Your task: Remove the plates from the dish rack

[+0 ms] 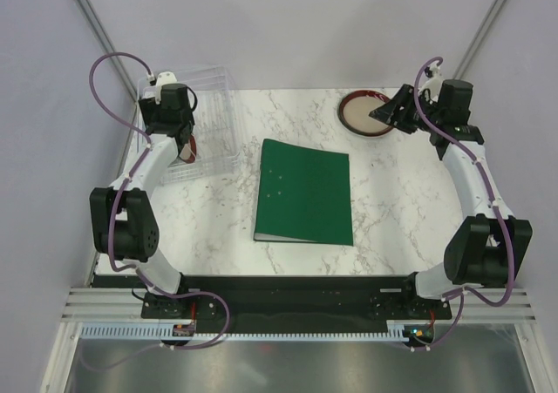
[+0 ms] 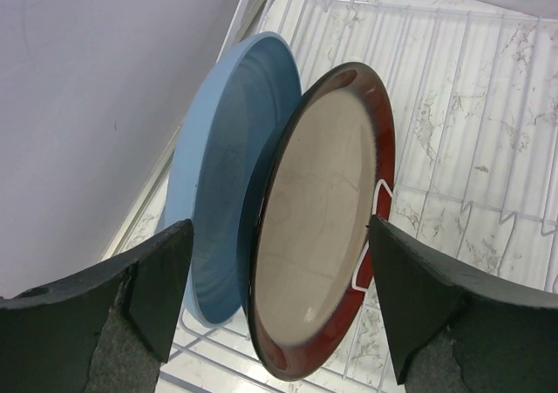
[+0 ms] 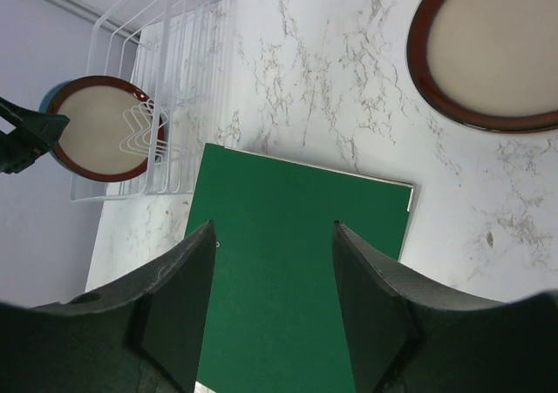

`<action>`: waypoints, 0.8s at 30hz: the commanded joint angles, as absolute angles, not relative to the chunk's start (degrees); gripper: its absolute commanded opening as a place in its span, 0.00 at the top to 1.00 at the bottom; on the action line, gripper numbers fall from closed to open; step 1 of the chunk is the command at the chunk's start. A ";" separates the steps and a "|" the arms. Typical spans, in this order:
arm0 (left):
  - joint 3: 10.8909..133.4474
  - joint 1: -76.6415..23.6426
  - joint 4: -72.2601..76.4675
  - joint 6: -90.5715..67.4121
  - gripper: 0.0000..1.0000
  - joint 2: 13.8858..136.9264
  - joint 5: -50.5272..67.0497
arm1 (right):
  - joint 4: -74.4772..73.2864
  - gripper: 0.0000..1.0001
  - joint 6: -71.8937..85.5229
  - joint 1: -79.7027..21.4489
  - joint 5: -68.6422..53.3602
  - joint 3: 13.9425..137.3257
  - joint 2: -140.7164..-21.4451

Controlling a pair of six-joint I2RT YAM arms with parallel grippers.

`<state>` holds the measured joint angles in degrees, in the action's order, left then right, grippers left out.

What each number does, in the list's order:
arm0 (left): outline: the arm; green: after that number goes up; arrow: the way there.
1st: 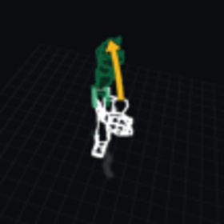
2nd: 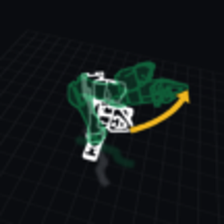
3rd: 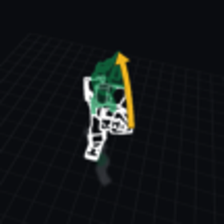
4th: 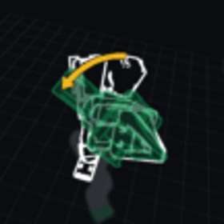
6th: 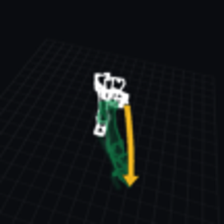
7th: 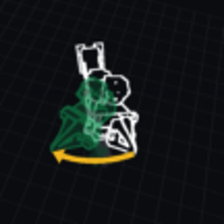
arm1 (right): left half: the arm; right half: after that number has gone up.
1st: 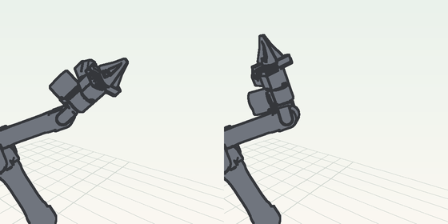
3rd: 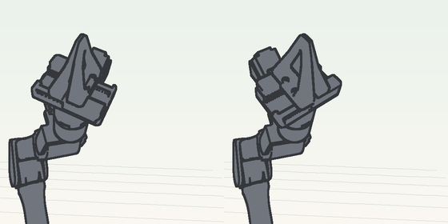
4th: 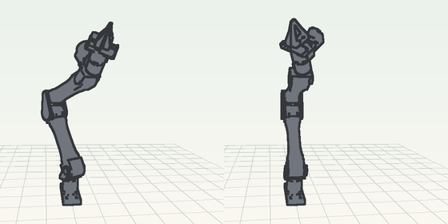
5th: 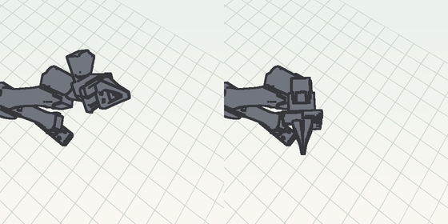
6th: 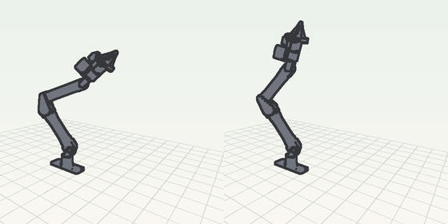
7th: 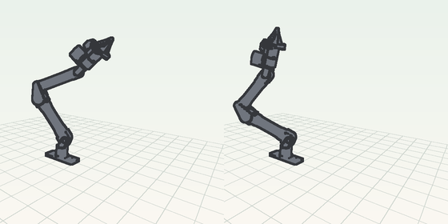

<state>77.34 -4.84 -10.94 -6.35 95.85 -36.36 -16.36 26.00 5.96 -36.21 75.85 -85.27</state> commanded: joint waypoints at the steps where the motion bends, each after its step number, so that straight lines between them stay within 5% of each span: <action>1: 78.49 -4.48 -11.25 -8.17 0.15 96.51 -33.75 | -15.38 0.37 24.43 5.98 -37.00 74.88 -83.85; 24: 70.67 -6.24 -4.22 -5.45 0.17 87.80 -36.04 | -12.92 0.37 25.66 5.89 -38.50 71.72 -84.64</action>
<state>71.20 -5.78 -8.40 -6.83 90.35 -34.48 -15.81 25.69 5.96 -36.71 71.85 -85.27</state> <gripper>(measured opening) 0.823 0.622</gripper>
